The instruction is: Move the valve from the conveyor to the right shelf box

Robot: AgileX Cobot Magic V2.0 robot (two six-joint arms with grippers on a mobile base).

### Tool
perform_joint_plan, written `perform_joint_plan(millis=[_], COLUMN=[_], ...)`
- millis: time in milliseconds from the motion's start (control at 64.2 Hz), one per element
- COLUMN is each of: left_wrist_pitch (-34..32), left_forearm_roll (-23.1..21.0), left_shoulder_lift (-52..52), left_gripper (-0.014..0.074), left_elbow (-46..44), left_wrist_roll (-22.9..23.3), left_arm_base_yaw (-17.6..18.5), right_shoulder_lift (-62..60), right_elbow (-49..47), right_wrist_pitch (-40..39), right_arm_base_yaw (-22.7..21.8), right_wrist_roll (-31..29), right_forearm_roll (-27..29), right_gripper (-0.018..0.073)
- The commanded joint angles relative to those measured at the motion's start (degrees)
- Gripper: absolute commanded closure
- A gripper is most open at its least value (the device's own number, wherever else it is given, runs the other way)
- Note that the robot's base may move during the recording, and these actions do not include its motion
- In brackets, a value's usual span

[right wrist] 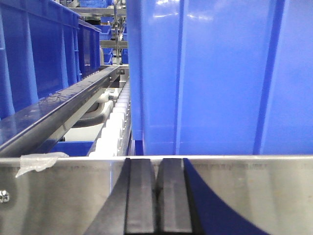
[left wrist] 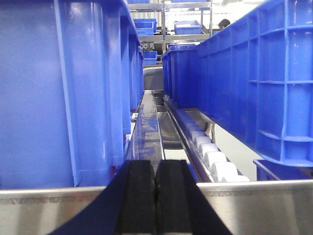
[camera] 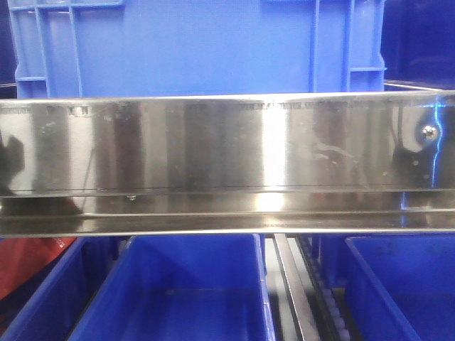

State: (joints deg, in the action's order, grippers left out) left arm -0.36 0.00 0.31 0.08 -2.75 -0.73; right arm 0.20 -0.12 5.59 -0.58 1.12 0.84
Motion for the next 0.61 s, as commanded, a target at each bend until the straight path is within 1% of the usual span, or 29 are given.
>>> perform_joint_plan(millis=[0, 591], left_wrist_pitch=[-0.98, -0.98], left_forearm_roll=[0.0, 0.0], left_shoulder_lift=[-0.31, -0.31], left_gripper=[0.0707, 0.0707], left_elbow=[-0.08, -0.08], left_wrist_roll=[0.4, 0.4], left_arm_base_yaw=[-0.29, -0.29], right_shoulder_lift=[-0.2, -0.2], right_elbow=[0.12, 0.12], right_wrist_pitch=[-1.04, -1.04], right_arm_base_yaw=[-0.27, -0.27], right_wrist_roll=[0.03, 0.03], right_forearm_roll=[-0.54, -0.54], right_gripper=[0.0721, 0.0721])
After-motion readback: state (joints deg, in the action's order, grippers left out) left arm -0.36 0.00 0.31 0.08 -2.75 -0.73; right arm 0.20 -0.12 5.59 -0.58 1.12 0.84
